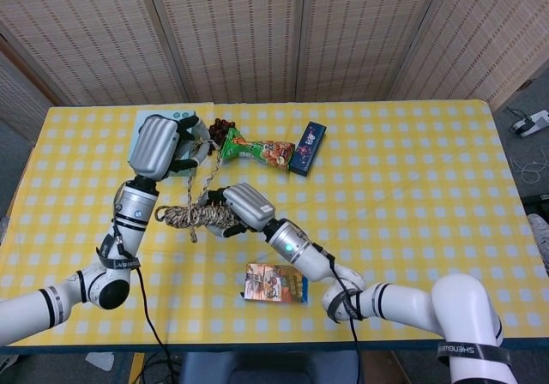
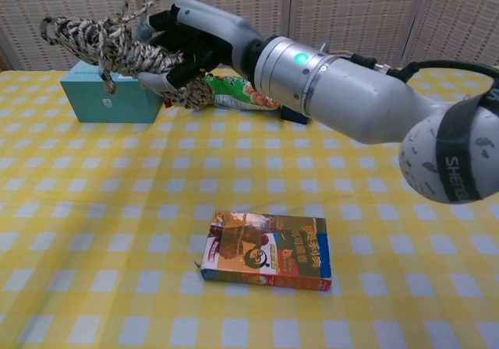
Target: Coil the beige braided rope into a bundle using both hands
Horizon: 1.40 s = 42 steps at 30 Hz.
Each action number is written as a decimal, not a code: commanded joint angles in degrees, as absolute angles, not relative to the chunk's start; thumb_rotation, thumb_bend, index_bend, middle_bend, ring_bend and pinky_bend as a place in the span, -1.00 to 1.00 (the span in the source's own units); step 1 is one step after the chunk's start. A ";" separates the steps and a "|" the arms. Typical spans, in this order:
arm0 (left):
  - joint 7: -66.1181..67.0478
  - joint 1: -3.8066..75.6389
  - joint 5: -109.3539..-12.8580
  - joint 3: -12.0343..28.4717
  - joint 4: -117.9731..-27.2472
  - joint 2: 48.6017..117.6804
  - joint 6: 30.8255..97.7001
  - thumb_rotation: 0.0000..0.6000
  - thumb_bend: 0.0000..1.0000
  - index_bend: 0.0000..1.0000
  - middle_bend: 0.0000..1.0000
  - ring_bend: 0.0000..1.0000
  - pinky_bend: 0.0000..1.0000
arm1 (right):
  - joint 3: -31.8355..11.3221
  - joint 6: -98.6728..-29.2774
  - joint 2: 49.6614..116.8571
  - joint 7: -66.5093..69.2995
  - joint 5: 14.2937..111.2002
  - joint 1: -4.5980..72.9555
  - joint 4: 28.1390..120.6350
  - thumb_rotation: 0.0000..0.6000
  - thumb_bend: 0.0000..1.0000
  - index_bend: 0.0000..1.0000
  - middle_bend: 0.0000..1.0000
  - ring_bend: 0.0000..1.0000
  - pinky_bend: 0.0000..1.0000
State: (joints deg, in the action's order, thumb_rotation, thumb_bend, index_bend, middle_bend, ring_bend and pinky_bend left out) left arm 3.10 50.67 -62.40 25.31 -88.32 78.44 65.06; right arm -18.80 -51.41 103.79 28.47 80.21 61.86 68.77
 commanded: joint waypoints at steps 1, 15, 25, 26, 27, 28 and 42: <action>4.91 50.76 -59.48 25.64 -88.15 78.20 63.76 1.00 -0.18 0.36 0.96 0.82 1.00 | -18.03 -52.74 104.08 32.29 81.63 61.24 68.23 1.00 -0.04 0.67 0.29 -0.07 -0.03; 7.05 48.95 -45.87 25.48 -89.37 75.21 58.58 1.00 -0.18 0.36 0.96 0.82 1.00 | -18.40 -62.14 106.41 42.64 84.18 58.15 65.45 1.00 -0.05 0.70 0.32 -0.04 0.02; 12.39 47.73 -39.55 21.82 -89.22 72.95 56.93 1.00 -0.18 0.36 0.96 0.82 1.00 | -20.20 -66.90 106.17 45.20 84.60 57.12 66.28 1.00 -0.07 0.72 0.33 -0.02 0.03; 12.85 47.58 -39.14 21.42 -89.10 72.83 56.92 1.00 -0.18 0.36 0.96 0.82 1.00 | -20.49 -67.24 106.21 45.33 84.46 57.07 66.39 1.00 -0.08 0.72 0.33 -0.02 0.03; 13.37 47.45 -38.77 21.01 -88.92 72.71 56.94 1.00 -0.18 0.36 0.96 0.82 1.00 | -20.74 -67.45 106.23 45.55 84.32 57.05 66.54 1.00 -0.09 0.72 0.34 -0.01 0.03; 14.15 47.30 -38.30 20.45 -88.69 72.58 57.03 1.00 -0.18 0.36 0.96 0.82 1.00 | -21.07 -67.77 106.25 45.74 84.17 57.03 66.66 1.00 -0.10 0.73 0.34 -0.01 0.03; 16.67 43.72 -40.61 15.92 -89.84 70.77 59.52 1.00 -0.18 0.37 0.96 0.82 1.00 | -24.55 -72.55 109.22 43.34 81.45 56.48 64.11 1.00 -0.12 0.74 0.35 0.00 0.03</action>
State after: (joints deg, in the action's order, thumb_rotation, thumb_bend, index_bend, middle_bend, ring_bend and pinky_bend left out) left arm 16.43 44.14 -40.11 16.37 -89.51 71.05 59.13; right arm -24.13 -72.09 108.77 43.90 81.92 56.59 64.53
